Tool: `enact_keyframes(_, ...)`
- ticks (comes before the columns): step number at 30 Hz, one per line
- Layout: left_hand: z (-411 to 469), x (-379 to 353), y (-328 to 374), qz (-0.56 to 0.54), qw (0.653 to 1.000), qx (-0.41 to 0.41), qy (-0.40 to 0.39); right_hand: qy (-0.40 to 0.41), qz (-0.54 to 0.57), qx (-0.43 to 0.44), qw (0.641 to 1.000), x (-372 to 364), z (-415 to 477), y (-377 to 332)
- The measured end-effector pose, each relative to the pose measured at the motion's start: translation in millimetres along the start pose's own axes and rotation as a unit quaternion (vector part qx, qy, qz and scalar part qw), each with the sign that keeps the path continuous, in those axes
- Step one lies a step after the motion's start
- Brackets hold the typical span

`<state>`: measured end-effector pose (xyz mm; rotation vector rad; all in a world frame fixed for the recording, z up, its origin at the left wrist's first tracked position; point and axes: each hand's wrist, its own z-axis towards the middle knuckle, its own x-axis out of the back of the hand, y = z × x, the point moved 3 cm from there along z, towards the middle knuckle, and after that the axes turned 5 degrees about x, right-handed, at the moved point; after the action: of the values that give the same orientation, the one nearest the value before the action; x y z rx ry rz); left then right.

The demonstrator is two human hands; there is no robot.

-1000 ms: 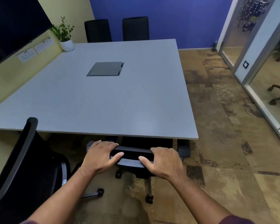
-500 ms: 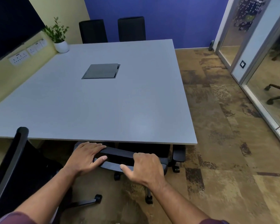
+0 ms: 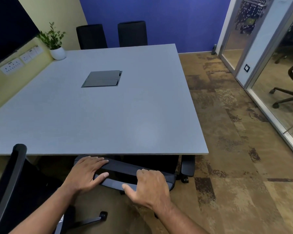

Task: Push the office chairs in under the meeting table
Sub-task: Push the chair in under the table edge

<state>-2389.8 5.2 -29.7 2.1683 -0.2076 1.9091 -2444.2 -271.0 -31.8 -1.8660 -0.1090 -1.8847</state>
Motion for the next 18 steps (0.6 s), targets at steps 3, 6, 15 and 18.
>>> enact_keyframes(3, 0, 2, -6, -0.002, 1.000, -0.003, -0.002, 0.006, 0.005, -0.004, 1.000, -3, 3, -6)
enact_keyframes(6, -2, 3, -11, -0.005, 1.000, -0.008, 0.005, 0.013, 0.011, -0.009, 1.000, -7, 5, -11)
enact_keyframes(15, -7, -4, -29, 0.003, 1.000, 0.001, 0.012, 0.047, -0.007, -0.006, 0.999, -17, 15, -16)
enact_keyframes(18, 0, -5, -31, 0.014, 1.000, 0.002, 0.018, 0.052, -0.006, -0.009, 0.999, -15, 23, -10)
